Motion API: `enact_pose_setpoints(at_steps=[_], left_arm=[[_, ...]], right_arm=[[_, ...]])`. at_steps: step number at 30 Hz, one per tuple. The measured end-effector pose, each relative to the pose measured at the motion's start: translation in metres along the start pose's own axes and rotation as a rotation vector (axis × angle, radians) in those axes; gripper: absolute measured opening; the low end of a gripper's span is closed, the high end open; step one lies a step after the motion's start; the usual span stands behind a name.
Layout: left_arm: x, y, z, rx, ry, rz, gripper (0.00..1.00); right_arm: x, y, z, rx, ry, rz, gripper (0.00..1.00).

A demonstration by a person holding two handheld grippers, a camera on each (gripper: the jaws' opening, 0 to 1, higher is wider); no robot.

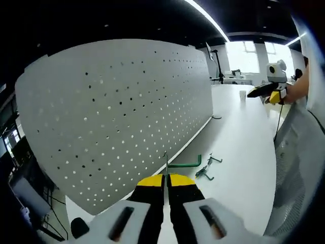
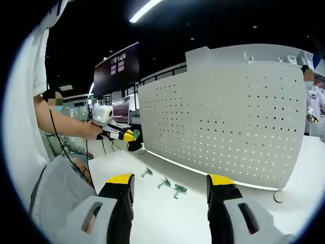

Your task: Insert the hook assembly into the mounting plate slot until the hook locks in place.

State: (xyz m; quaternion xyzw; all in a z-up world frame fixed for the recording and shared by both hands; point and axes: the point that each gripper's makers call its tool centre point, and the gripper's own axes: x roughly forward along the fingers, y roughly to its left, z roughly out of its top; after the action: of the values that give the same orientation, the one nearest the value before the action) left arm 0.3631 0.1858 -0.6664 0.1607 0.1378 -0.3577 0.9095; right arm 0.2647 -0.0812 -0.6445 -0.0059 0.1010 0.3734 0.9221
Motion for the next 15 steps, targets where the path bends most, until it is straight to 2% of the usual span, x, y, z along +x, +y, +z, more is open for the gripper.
enact_pose_setpoints(at_steps=[4,7,10,11,15], left_arm=[[-0.004,-0.003,0.008,-0.006,-0.035,0.020,0.01],[-0.008,-0.002,0.020,-0.084,-0.098,0.046,0.01],[-0.010,0.000,0.022,-0.072,-0.117,0.067,0.02],[-0.012,0.000,0.026,-0.109,-0.142,0.072,0.02],[-0.017,-0.004,0.040,-0.105,-0.181,0.083,0.02]], right_arm=[[-0.001,0.002,0.001,0.003,-0.006,0.003,0.55],[-0.001,0.003,0.001,0.008,-0.009,0.002,0.55],[-0.002,0.005,0.005,0.010,-0.019,0.003,0.55],[-0.003,0.005,0.006,0.010,-0.021,0.003,0.55],[-0.003,0.007,0.008,0.009,-0.026,0.005,0.55]])
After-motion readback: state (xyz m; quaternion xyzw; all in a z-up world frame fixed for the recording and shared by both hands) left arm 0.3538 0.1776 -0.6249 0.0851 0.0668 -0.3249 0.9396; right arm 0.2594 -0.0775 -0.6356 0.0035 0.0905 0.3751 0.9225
